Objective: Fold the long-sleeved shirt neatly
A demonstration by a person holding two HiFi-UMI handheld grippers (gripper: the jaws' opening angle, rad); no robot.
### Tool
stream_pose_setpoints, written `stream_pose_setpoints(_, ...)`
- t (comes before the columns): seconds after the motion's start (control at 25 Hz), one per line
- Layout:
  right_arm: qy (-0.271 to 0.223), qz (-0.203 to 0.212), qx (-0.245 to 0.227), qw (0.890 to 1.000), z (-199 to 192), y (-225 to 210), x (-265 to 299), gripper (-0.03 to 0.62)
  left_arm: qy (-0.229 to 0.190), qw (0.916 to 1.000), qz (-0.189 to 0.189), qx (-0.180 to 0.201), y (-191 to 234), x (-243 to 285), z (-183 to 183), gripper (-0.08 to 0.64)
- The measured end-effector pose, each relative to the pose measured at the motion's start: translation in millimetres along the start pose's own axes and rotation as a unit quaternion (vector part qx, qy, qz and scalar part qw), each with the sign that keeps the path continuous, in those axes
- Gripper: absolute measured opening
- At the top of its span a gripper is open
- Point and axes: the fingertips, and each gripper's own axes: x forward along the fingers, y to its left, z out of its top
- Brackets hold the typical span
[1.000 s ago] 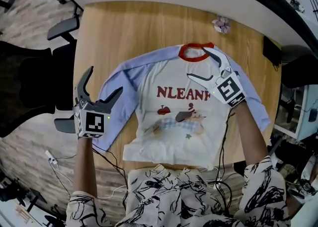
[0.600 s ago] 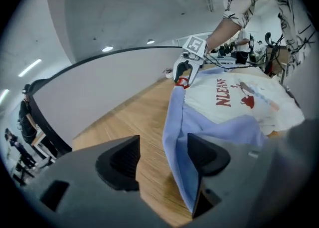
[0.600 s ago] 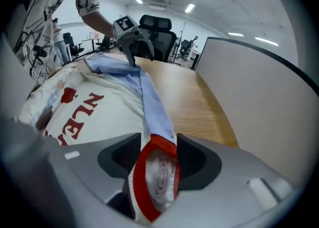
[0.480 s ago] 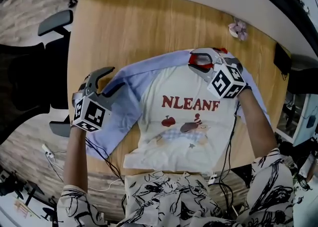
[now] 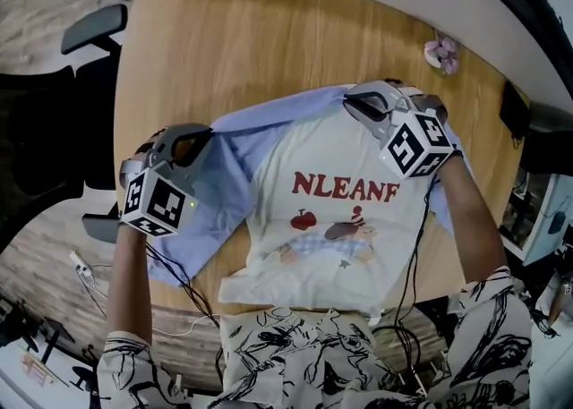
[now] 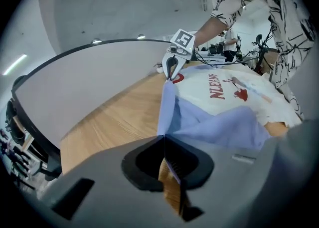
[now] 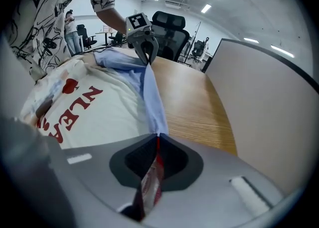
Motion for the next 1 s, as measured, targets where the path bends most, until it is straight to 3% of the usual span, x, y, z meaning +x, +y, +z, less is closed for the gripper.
stream_pose_setpoints(0.12,-0.002,-0.006,0.011,1.000,-0.3,-7.0,-3.3,0.025,0.002,1.0000,0.002,-0.009,1.6,0.2,1.2,0.012)
stream_pose_setpoints(0.32,0.002,-0.046,0.065,0.997,1.3,-46.1,-8.2,0.025,0.000,0.9956,-0.006,-0.094,21.9,-2.3,4.6,0.014)
stream_pose_setpoints(0.52,0.046,-0.053,0.072,0.995,2.2,-97.7,28.6,0.025,0.026,0.9916,0.002,-0.127,70.1,9.2,-7.6,0.015)
stream_pose_setpoints(0.68,0.074,-0.052,0.083,0.992,-6.2,-116.9,57.0,0.025,0.049,0.9894,0.004,-0.137,92.1,19.7,-22.1,0.015)
stream_pose_setpoints(1.0,0.100,-0.115,0.096,0.984,-4.7,-121.7,54.4,0.026,0.066,0.9879,0.033,-0.136,88.9,18.5,-20.2,0.015)
